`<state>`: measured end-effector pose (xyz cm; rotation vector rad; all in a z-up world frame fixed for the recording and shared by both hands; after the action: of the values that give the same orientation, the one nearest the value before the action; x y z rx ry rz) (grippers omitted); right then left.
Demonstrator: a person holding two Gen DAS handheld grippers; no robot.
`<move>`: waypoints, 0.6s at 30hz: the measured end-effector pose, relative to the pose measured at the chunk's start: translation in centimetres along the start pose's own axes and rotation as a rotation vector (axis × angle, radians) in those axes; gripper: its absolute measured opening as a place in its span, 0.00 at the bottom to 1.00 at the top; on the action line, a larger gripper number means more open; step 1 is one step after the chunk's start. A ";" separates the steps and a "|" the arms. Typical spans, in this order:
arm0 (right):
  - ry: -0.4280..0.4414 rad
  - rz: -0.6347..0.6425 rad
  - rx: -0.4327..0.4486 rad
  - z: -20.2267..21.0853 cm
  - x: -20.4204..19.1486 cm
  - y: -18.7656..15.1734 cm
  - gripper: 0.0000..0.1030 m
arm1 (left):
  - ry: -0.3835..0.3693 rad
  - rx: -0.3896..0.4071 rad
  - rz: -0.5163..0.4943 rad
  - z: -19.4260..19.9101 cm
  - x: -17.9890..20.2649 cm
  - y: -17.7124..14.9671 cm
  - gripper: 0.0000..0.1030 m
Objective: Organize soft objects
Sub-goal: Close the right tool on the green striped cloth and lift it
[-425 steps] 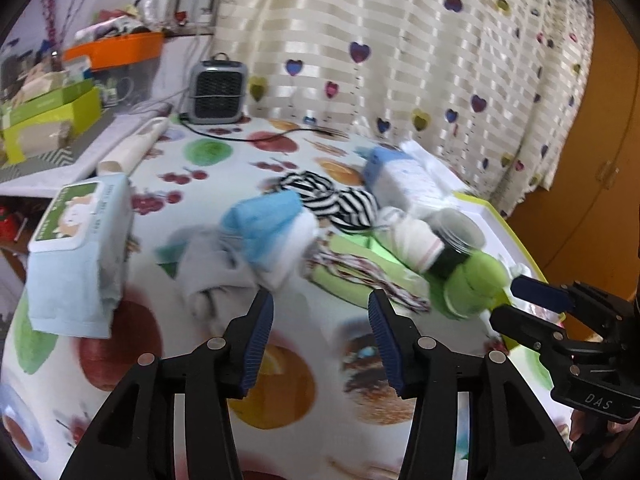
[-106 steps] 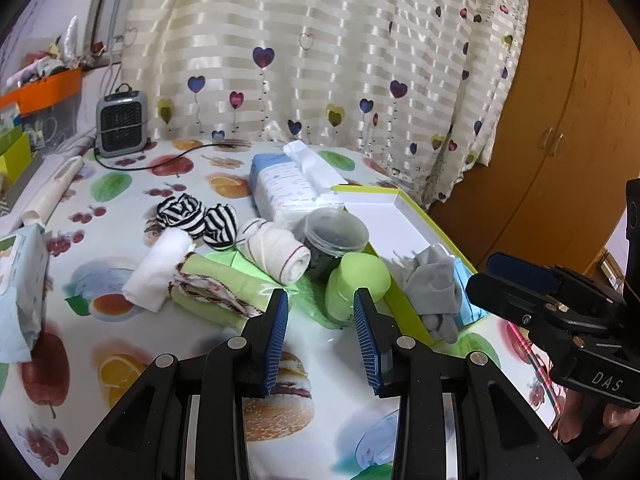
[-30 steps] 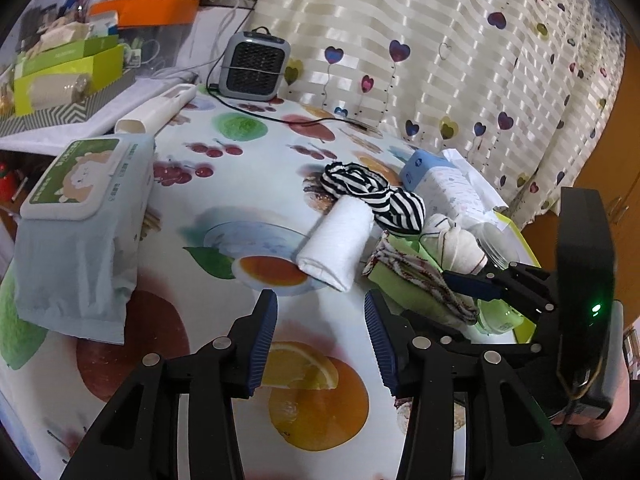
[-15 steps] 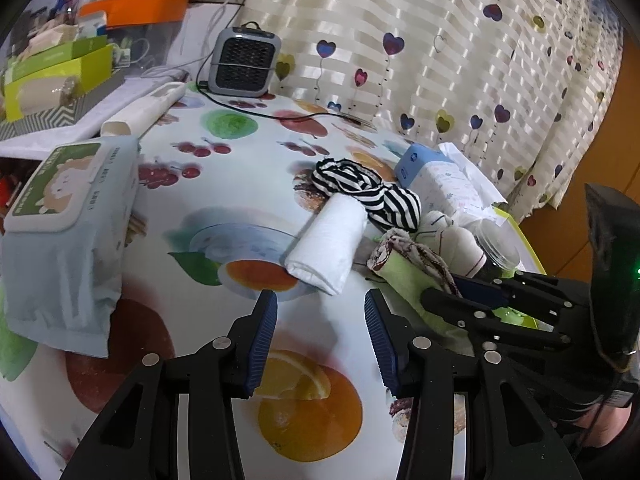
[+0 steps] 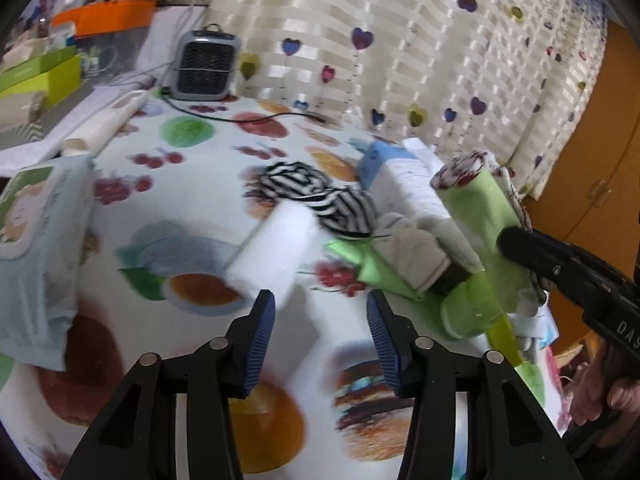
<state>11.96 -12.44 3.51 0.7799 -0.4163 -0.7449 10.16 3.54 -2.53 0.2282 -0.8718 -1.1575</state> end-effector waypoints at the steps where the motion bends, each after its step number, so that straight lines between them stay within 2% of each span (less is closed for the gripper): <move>1: -0.015 -0.015 0.010 0.6 0.6 0.0 0.20 | -0.016 -0.008 0.001 -0.2 0.5 0.0 0.48; 5: -0.053 -0.056 0.035 2.2 2.4 -0.3 0.20 | -0.073 -0.043 0.009 -1.3 2.4 0.2 0.52; 12: -0.072 -0.093 0.067 4.0 4.1 -1.0 0.20 | -0.126 -0.106 0.058 -4.1 4.8 0.6 0.55; 18: -0.079 -0.125 0.085 4.8 5.7 -2.0 0.20 | -0.101 -0.137 0.105 -6.8 6.0 1.3 0.55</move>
<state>12.13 -19.88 5.57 0.8638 -0.4761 -0.8817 16.58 -2.96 -3.43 0.0122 -0.8785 -1.1328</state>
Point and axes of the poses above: each gripper's, at about its wrist camera, not at the fingertips, and z roughly against the way its jaws point, x to its right, y to its top, the point moved 3 cm from there along -z, roughly the way its jaws point, and after that the axes turned 12 degrees about z, right-handed, at the moved point
